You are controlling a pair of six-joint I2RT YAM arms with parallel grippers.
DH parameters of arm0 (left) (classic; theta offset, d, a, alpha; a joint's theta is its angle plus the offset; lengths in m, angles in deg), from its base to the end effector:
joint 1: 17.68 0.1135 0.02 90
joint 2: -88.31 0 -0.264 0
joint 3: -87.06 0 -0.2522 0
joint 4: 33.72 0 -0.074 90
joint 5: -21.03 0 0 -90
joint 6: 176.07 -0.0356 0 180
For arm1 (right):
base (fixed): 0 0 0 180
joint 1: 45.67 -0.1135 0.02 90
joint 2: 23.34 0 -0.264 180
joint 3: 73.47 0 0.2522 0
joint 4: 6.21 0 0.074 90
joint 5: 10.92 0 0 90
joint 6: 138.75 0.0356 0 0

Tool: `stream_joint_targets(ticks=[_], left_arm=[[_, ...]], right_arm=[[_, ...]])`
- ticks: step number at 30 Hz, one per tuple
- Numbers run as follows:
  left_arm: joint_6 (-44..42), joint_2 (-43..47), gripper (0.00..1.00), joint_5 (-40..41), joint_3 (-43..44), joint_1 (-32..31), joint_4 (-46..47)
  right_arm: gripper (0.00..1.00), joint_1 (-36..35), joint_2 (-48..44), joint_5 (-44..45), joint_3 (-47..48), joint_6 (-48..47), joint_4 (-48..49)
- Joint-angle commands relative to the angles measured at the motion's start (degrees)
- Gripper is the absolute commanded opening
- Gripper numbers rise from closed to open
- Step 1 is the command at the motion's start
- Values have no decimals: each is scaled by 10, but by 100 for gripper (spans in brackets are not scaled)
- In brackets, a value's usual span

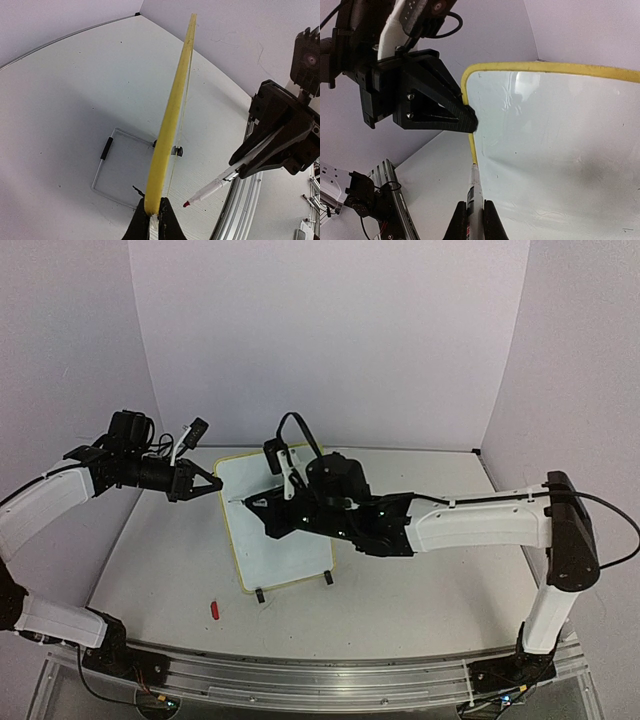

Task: Write a sentence on the whiteboard
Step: Write on the whiteboard at the center of the board.

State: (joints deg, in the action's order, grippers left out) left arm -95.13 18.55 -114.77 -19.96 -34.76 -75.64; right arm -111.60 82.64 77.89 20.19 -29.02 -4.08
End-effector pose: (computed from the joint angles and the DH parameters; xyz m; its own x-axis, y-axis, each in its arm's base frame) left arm 0.2387 -0.1001 0.3136 -0.4737 0.2604 -0.8413 0.8245 0.4669 -0.3198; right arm 0.1816 0.4084 0.2941 -0.3789 -0.0207 -0.9252 -0.8427 0.4208 0.3357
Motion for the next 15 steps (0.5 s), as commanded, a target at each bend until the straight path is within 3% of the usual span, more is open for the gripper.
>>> stream_joint_targets(ticks=[1, 15], left_arm=[[-14, 2, 0, 43, -7, 1, -11], [-13, 0, 0, 42, -6, 1, -11]], right_arm=[[0, -3, -30, 24, 18, -26, 28], [0, -3, 19, 55, 91, -57, 15]])
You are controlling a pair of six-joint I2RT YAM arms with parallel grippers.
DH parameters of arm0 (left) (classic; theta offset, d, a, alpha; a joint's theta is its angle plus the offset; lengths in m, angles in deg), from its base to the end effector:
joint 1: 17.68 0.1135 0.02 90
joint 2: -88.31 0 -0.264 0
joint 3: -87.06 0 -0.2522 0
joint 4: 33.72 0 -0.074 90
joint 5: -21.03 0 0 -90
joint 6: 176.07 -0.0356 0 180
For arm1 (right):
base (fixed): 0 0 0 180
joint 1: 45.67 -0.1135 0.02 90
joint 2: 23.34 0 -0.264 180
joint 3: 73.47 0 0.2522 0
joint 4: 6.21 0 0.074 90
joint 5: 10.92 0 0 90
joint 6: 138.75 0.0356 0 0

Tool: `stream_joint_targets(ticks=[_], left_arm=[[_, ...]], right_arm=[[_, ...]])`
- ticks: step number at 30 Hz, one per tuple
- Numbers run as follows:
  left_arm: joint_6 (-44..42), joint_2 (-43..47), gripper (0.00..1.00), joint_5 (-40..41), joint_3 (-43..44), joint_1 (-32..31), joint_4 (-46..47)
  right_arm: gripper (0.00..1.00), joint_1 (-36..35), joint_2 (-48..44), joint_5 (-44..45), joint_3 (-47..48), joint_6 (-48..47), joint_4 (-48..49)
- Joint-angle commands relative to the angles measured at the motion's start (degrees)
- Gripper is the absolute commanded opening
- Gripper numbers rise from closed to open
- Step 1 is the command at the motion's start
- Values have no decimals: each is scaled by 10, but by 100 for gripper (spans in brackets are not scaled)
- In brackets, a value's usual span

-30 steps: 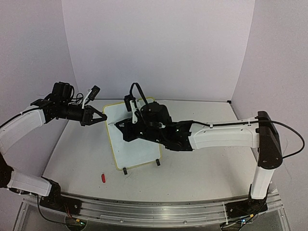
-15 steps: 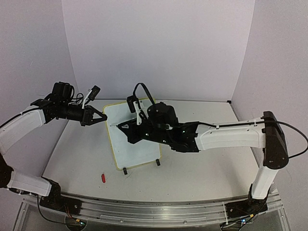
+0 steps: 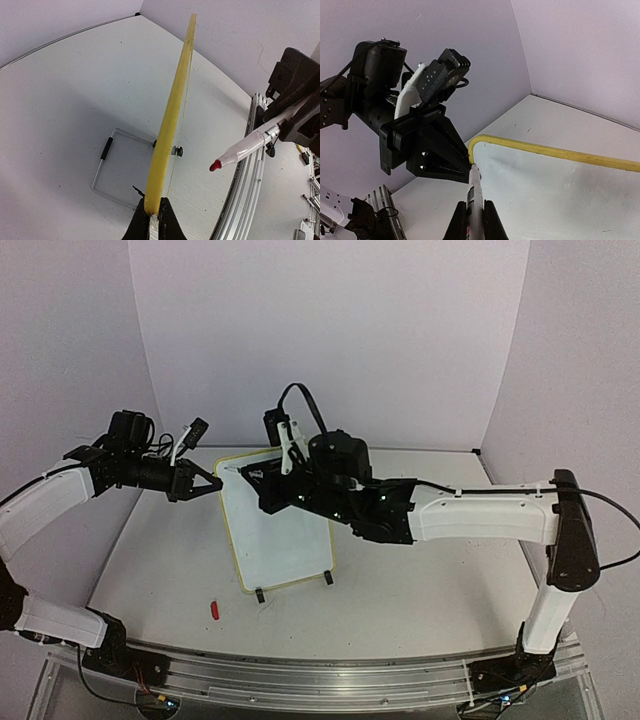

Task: Write a sentence on the whiteboard
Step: Write on the whiteboard at the center of the board.

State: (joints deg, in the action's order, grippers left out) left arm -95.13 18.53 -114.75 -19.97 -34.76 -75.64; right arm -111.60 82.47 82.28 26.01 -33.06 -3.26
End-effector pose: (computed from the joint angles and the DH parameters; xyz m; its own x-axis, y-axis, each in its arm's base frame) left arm 0.2388 -0.1001 0.3134 -0.4742 0.2606 -0.8410 0.8242 0.4672 -0.3199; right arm 0.1861 0.4118 0.3332 -0.2635 0.0721 -0.9620 -0.8493 0.4556 0.2668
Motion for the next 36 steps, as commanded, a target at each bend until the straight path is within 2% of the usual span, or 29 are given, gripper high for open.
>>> stream_joint_targets(ticks=[1, 7, 18, 36], left_arm=[[-14, -1, 0, 41, -6, 1, -12], [-14, -2, 0, 40, -5, 1, -12], [-15, -2, 0, 33, -6, 1, -12], [-17, -2, 0, 29, -7, 0, -11]], right_arm=[[0, -3, 23, 11, 36, -18, 5], [0, -3, 39, 16, 54, -22, -4], [0, -3, 48, 90, 48, -26, -10], [0, -3, 52, 87, -7, 10, -30]])
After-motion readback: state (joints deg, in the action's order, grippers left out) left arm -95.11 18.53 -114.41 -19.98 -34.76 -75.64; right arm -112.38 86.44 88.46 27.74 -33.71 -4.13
